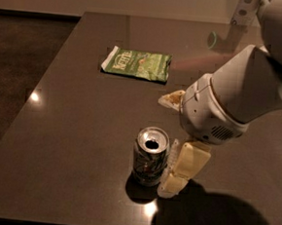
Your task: Pick 7up can
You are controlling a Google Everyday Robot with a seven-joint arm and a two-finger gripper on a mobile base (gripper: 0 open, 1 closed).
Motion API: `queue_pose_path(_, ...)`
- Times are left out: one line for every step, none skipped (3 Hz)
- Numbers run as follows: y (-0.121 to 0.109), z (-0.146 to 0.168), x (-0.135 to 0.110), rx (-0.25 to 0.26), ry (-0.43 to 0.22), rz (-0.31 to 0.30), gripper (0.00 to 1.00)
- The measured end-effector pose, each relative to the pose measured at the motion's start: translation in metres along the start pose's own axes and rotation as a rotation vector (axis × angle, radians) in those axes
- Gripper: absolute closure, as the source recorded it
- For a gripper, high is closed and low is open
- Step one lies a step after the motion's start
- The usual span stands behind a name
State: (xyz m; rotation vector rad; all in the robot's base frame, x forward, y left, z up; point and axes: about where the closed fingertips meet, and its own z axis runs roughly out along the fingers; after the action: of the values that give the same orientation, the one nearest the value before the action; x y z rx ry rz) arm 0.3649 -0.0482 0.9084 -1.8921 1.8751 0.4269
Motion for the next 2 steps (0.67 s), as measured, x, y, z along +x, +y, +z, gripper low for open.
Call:
queue_pose_path(0.0022, 0.0082, -0.0011, -0.017, -0.022, 0.000, 0.00)
queue_pose_path(0.0042, 0.0122, -0.0041, -0.032, -0.042, -0.003, 0.18)
